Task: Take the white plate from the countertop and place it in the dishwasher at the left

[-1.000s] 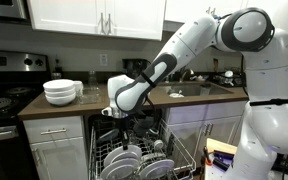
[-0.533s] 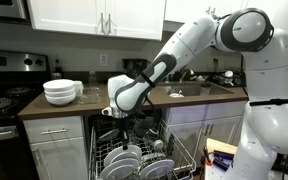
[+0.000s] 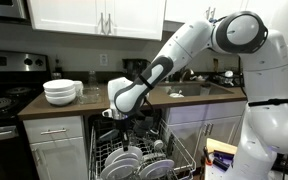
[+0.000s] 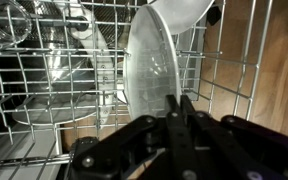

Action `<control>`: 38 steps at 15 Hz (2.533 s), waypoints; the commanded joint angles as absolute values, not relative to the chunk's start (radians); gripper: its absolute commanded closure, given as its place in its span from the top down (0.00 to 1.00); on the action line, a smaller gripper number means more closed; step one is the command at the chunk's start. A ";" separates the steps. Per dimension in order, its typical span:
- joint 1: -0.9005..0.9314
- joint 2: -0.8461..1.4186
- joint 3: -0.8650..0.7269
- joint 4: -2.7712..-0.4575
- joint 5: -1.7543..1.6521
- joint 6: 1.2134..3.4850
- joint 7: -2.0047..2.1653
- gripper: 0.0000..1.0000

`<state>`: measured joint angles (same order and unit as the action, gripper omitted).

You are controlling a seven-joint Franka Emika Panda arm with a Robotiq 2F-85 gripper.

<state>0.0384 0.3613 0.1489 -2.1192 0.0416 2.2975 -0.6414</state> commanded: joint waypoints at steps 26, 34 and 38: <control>0.020 0.548 0.134 -1.842 -0.017 2.152 -0.639 0.02; 0.057 0.486 0.140 -1.880 -0.053 2.139 -0.594 0.02; 0.072 0.465 0.145 -1.882 -0.063 2.134 -0.571 0.02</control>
<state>0.0638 0.5172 0.1577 -1.8849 0.0033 2.1273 -0.6033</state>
